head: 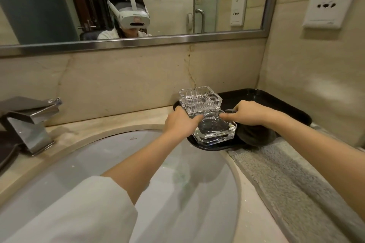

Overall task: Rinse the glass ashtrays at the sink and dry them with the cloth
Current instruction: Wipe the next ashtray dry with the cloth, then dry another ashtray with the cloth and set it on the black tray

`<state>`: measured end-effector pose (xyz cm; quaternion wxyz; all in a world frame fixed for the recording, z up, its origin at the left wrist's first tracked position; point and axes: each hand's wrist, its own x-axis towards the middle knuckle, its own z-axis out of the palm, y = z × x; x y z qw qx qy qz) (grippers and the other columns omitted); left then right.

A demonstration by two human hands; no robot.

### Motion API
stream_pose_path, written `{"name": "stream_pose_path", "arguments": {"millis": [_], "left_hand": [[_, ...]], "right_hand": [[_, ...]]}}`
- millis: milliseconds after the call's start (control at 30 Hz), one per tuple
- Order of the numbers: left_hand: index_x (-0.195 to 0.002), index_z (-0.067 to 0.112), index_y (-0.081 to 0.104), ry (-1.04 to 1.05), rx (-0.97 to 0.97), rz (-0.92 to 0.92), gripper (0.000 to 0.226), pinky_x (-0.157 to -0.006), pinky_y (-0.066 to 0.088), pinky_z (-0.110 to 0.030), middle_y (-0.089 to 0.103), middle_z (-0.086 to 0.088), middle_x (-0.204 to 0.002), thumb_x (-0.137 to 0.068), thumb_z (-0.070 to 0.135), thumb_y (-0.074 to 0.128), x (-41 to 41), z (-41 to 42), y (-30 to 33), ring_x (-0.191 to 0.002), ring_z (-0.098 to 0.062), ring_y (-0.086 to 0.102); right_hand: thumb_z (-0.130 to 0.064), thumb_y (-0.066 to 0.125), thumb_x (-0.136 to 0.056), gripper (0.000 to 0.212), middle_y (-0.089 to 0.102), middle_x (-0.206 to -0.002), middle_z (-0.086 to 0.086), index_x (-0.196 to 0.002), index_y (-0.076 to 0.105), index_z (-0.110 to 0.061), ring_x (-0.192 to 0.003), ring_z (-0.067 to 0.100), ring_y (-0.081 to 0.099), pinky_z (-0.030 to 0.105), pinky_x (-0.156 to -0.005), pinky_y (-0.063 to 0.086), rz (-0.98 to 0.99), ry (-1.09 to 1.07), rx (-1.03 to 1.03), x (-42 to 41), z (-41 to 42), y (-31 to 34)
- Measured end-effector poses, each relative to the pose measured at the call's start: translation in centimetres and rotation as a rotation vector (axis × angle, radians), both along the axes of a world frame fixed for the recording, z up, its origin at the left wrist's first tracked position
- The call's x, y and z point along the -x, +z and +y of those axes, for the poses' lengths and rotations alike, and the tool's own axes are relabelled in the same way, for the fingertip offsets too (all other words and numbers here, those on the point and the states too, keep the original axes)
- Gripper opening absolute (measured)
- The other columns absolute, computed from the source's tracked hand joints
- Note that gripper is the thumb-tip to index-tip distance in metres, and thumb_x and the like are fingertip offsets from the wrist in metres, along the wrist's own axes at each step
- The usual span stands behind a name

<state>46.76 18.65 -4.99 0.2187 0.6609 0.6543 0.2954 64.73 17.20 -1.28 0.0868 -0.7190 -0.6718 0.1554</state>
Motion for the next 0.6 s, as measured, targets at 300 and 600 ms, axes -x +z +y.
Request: {"name": "stream_pose_path", "arguments": {"millis": [300,600], "left_hand": [[-0.105,0.012,0.054,-0.054,-0.121,-0.102,0.029,-0.082,0.044,-0.032,0.058,-0.001,-0.1,-0.091,0.037,0.054,2.2,-2.5,1.8,-0.101,-0.021,0.056],[-0.11,0.012,0.056,-0.259,-0.377,-0.009,0.024,-0.085,0.041,-0.027,0.062,-0.002,-0.115,-0.088,0.019,0.059,8.1,-10.5,4.5,-0.111,-0.017,0.054]], "right_hand": [[-0.058,0.053,-0.085,0.054,0.052,-0.055,0.004,-0.061,0.052,-0.009,-0.057,0.021,0.052,0.029,-0.052,0.036,-0.069,-0.037,-0.241,1.3,-2.4,2.6],[-0.039,0.06,-0.085,0.03,0.063,-0.073,0.005,-0.073,0.059,-0.012,-0.073,0.024,0.059,0.039,-0.067,0.05,0.3,0.249,-0.555,12.5,-8.7,3.6]]}}
